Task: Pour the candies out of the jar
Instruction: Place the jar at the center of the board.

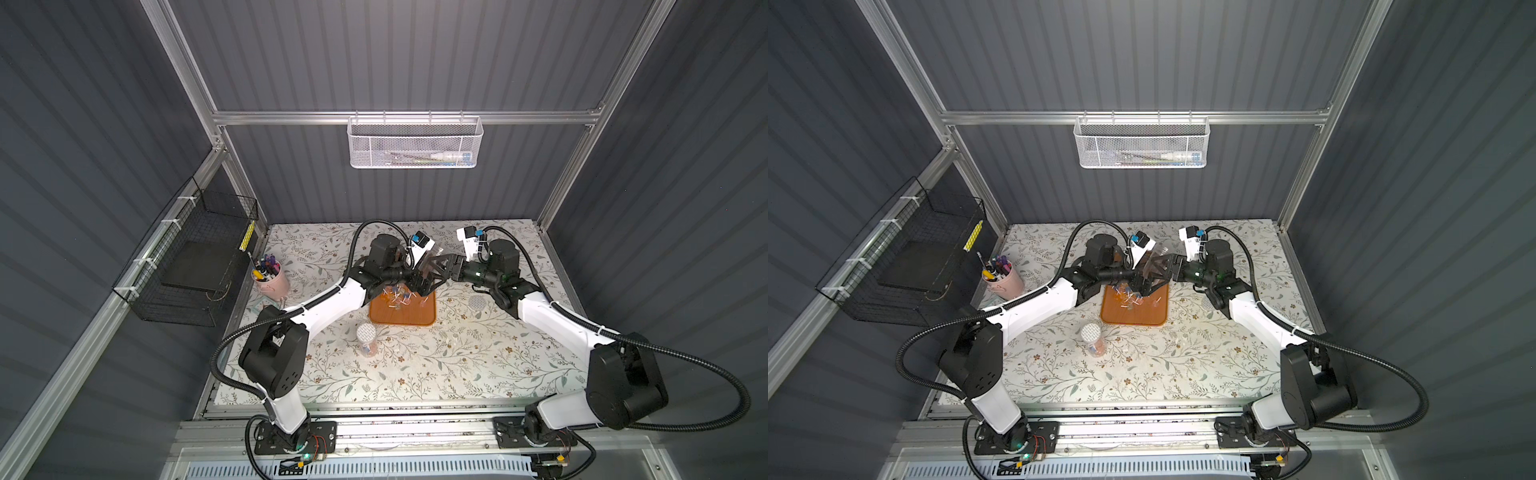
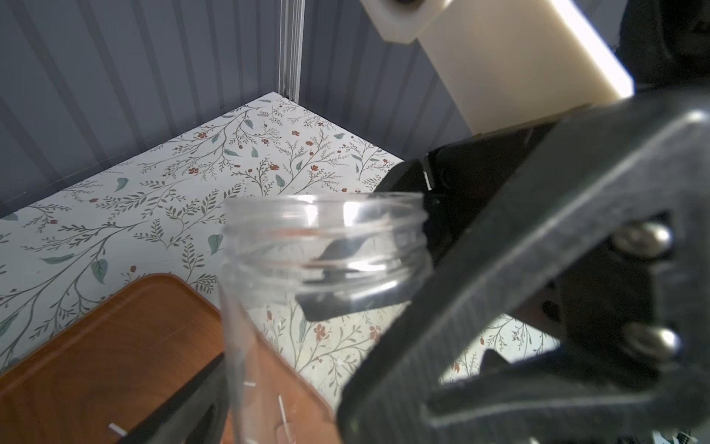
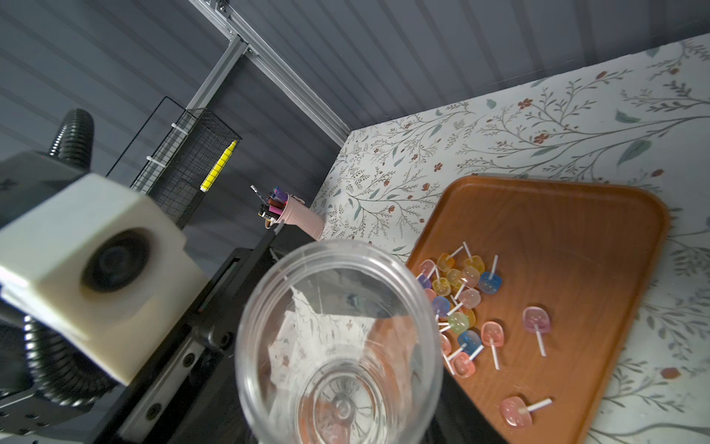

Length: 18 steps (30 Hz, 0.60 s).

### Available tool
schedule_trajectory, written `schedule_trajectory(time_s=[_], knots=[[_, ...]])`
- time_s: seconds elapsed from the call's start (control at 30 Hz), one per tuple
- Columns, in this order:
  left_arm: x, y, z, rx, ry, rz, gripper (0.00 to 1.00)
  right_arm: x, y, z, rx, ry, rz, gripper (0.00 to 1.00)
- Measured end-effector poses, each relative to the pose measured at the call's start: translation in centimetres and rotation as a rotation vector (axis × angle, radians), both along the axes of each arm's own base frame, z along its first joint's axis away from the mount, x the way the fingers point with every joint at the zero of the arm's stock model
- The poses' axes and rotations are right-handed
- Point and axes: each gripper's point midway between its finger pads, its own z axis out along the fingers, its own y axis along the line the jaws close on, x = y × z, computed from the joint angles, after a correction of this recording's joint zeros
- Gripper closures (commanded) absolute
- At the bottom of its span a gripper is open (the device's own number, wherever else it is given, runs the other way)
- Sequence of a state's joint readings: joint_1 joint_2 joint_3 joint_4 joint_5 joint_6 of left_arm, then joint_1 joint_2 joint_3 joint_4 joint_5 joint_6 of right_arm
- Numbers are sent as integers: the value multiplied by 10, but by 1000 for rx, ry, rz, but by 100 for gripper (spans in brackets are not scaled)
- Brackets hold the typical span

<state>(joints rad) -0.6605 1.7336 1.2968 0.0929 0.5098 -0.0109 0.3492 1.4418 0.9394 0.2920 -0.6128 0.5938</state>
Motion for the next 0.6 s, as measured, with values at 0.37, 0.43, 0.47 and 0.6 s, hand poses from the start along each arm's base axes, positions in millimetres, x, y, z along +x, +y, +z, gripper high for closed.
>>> schedule_trajectory(time_s=[0.37, 0.43, 0.47, 0.6], knots=[[1, 39, -2, 70, -2, 135, 0, 37, -66, -41, -382, -64, -325, 52], [10, 56, -1, 74, -8, 213, 0, 44, -81, -54, -466, -86, -387, 52], [15, 64, 0, 73, -12, 251, 0, 48, -88, -64, -512, -90, -415, 52], [30, 83, 2, 67, -14, 353, 0, 63, -104, -105, -660, -80, -486, 53]])
